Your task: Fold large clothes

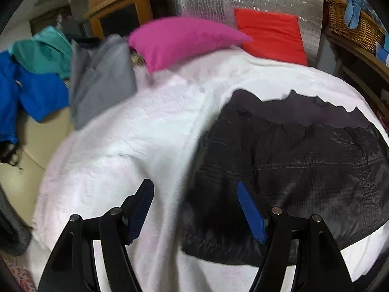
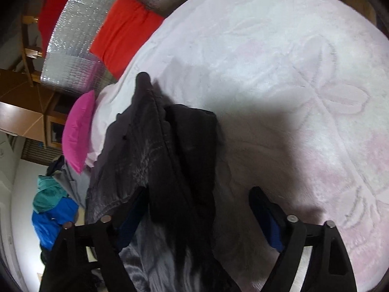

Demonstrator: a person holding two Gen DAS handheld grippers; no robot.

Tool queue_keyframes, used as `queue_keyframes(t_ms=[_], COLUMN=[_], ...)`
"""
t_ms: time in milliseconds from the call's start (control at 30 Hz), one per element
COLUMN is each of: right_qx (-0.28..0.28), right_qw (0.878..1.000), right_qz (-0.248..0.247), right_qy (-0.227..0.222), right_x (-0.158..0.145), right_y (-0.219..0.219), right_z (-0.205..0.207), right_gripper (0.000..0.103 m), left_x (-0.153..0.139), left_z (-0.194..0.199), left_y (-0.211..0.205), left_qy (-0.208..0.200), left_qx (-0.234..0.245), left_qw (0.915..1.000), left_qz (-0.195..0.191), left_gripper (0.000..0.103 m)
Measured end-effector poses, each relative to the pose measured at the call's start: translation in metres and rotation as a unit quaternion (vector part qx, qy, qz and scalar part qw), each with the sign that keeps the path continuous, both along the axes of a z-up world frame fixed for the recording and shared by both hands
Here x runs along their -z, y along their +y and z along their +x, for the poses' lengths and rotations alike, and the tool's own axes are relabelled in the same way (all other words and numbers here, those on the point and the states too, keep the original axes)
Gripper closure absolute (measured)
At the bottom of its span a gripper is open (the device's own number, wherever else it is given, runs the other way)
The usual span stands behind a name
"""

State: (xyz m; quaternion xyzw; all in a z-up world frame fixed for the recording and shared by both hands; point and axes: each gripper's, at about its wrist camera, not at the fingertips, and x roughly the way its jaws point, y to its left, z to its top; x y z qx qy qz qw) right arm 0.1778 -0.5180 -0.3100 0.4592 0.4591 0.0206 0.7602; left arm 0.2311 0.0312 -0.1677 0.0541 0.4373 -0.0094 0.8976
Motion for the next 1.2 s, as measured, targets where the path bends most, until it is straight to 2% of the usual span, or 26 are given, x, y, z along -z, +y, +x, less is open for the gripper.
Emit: queue_keyframes(t_ms=[100,167,233,367,433,500,567,633,667,800,833,900,933,967,1033,1133,1200], right_qx=[-0.006,-0.020,-0.026,-0.053,-0.065,-0.073,-0.074,-0.073,-0.073,-0.062,-0.059,-0.053,-0.050,-0.047,-0.041,-0.023,-0.010], right_qw=[1.000,0.998,0.997,0.992,0.993,0.995,0.995,0.996,0.996,0.998,0.998,0.998,0.998,0.998,0.997,0.997,0.995], right_qz=[0.024,0.057,0.072,0.111,0.093,0.067,0.064,0.047,0.039,-0.002,-0.007,-0.014,-0.019,-0.024,-0.035,-0.036,-0.039], right_qy=[-0.016,-0.024,-0.030,-0.040,-0.030,-0.032,-0.029,-0.030,-0.031,-0.027,-0.028,-0.034,-0.037,-0.040,-0.047,-0.068,-0.093], right_x=[0.003,0.006,0.007,0.009,0.009,0.003,0.002,-0.001,-0.003,-0.008,-0.009,-0.012,-0.014,-0.016,-0.021,-0.033,-0.043], right_y=[0.001,0.004,0.007,0.023,0.036,0.046,0.053,0.057,0.059,0.062,0.061,0.062,0.060,0.061,0.062,0.061,0.060], right_z=[0.005,0.009,0.013,0.023,0.031,0.036,0.040,0.043,0.044,0.044,0.044,0.045,0.044,0.045,0.047,0.052,0.053], right_gripper=[0.009,0.009,0.009,0.009,0.008,0.008,0.008,0.009,0.011,0.039,0.044,0.051,0.055,0.056,0.060,0.065,0.066], left_x=[0.014,0.023,0.033,0.055,0.063,0.068,0.073,0.074,0.074,0.071,0.069,0.065,0.064,0.063,0.061,0.052,0.046], left_z=[0.022,0.035,0.046,0.060,0.065,0.068,0.073,0.076,0.078,0.079,0.080,0.081,0.083,0.085,0.089,0.094,0.098], left_y=[0.007,0.012,0.018,0.032,0.034,0.032,0.029,0.027,0.025,0.016,0.013,0.005,0.002,0.002,0.003,0.001,0.000], left_qy=[0.058,0.093,0.121,0.168,0.183,0.193,0.202,0.205,0.202,0.178,0.171,0.155,0.147,0.140,0.127,0.097,0.074], left_qx=[0.011,0.022,0.026,0.033,0.039,0.048,0.052,0.051,0.052,0.054,0.054,0.053,0.050,0.044,0.034,0.031,0.032], left_qw=[0.9964,0.9884,0.9786,0.9486,0.9357,0.9270,0.9146,0.9080,0.9066,0.9063,0.9088,0.9189,0.9218,0.9226,0.9222,0.9247,0.9224], left_qz=[-0.060,-0.118,-0.164,-0.266,-0.299,-0.318,-0.346,-0.362,-0.367,-0.379,-0.376,-0.359,-0.355,-0.357,-0.364,-0.367,-0.378], left_gripper=[0.031,0.030,0.025,0.024,0.022,0.019,0.017,0.016,0.016,0.017,0.022,0.043,0.047,0.057,0.065,0.070,0.070])
